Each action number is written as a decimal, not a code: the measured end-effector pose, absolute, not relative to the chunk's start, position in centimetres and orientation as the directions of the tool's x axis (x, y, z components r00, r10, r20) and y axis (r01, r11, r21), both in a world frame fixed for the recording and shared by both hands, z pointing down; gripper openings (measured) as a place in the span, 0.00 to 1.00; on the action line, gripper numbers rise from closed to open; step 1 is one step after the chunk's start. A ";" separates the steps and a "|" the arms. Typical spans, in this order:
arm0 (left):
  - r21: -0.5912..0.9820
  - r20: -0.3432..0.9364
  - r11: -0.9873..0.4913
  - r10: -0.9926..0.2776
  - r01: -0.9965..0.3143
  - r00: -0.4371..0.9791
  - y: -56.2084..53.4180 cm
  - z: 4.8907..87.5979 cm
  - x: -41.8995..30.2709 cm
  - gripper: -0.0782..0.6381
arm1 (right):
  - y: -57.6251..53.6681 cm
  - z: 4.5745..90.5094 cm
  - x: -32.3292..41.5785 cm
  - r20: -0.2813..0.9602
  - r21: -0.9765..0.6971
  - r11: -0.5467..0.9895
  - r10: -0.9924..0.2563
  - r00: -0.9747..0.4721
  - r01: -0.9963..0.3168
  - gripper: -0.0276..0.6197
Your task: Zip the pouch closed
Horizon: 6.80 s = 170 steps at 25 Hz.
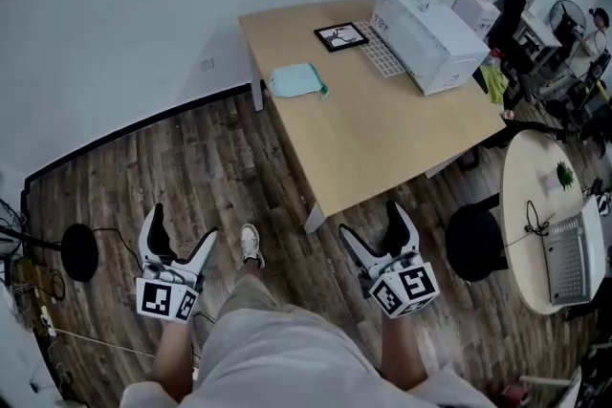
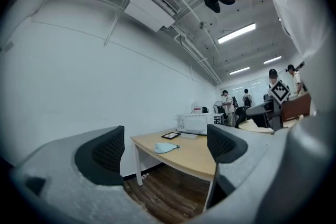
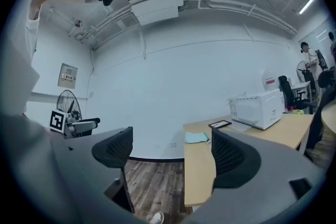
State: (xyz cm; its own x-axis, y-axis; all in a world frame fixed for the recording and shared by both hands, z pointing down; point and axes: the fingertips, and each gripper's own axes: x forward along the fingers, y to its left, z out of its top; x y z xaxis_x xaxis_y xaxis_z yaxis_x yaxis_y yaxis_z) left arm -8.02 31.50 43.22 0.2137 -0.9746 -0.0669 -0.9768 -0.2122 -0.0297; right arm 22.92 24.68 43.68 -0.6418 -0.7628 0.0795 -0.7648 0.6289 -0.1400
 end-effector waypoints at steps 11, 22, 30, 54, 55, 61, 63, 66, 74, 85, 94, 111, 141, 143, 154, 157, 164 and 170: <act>0.016 -0.074 -0.425 -0.903 -0.905 0.423 6.0 43.5 -15.9 0.78 | 4.7 43.4 12.8 0.204 -0.129 0.496 -0.834 -0.513 -0.858 0.73; 0.107 -0.087 -0.571 -0.821 -0.814 0.565 -4.5 44.8 -17.9 0.78 | -3.7 44.3 8.5 0.330 -0.114 0.390 -0.853 -0.405 -0.914 0.69; 0.124 -0.074 -0.599 -0.800 -0.791 0.595 -7.1 45.4 -17.3 0.78 | -7.7 47.2 7.7 0.394 -0.103 0.394 -0.827 -0.401 -0.913 0.67; 0.059 0.098 -0.635 -0.764 -0.770 0.637 -15.2 47.2 -9.2 0.78 | -21.6 68.3 14.4 0.738 -0.126 0.281 -0.615 -0.280 -0.951 0.23; 0.057 0.101 -0.635 -0.764 -0.770 0.638 -15.5 47.3 -9.0 0.78 | -21.9 68.7 14.4 0.743 -0.132 0.277 -0.608 -0.280 -0.952 0.23; 0.054 0.114 -0.636 -0.762 -0.770 0.638 -16.2 47.4 -7.9 0.78 | -22.6 70.6 14.3 0.782 -0.134 0.265 -0.564 -0.266 -0.955 0.11; 0.054 0.117 -0.639 -0.759 -0.767 0.640 -16.2 47.5 -7.5 0.78 | -22.5 70.7 14.3 0.777 -0.127 0.269 -0.571 -0.264 -0.955 0.06; 0.062 0.116 -0.647 -0.751 -0.760 0.650 -16.2 47.5 -6.9 0.78 | -22.6 69.5 14.6 0.753 -0.074 0.314 -0.604 -0.259 -0.947 0.05; 0.127 0.111 -0.700 -0.694 -0.703 0.711 -17.1 47.5 -5.0 0.78 | -23.7 60.4 12.5 0.605 0.312 0.547 -0.745 -0.282 -0.777 0.05; 0.237 0.011 -0.855 -0.473 -0.462 0.881 -18.2 44.6 -1.0 0.45 | -21.5 47.4 7.3 0.343 0.711 0.529 -0.836 -0.428 -0.463 0.05; 0.178 0.001 -0.954 -0.243 -0.240 0.970 -19.0 39.9 -0.2 0.32 | -18.9 39.5 4.7 0.215 0.779 0.478 -0.812 -0.542 -0.407 0.05; 0.248 0.024 -0.969 0.004 -0.002 1.000 -16.2 37.6 1.8 0.21 | -15.5 35.9 2.8 0.169 0.825 0.436 -0.797 -0.579 -0.359 0.05; 0.375 0.054 -0.907 0.228 0.191 0.972 -12.1 38.6 1.9 0.19 | -11.0 37.4 3.0 0.233 0.844 0.469 -0.757 -0.611 -0.259 0.05; 0.364 0.059 -0.911 0.228 0.192 0.972 -12.1 38.7 1.8 0.19 | -10.8 37.7 3.3 0.240 0.840 0.477 -0.755 -0.610 -0.260 0.05; 0.324 0.136 -0.931 0.222 0.169 0.966 -11.6 39.3 1.6 0.18 | -10.3 38.4 3.5 0.248 0.832 0.489 -0.749 -0.615 -0.261 0.05; 0.324 0.139 -0.931 0.221 0.166 0.965 -11.4 39.2 1.4 0.18 | -10.2 38.2 3.5 0.238 0.823 0.493 -0.749 -0.618 -0.280 0.05; 0.266 0.169 -0.950 0.215 0.165 0.962 -11.3 38.4 2.2 0.18 | -10.4 37.0 4.1 0.208 0.808 0.485 -0.766 -0.609 -0.334 0.05; 0.205 0.231 -0.969 0.187 0.140 0.955 -11.3 38.8 3.0 0.18 | -10.7 36.3 5.5 0.171 0.780 0.466 -0.801 -0.574 -0.418 0.05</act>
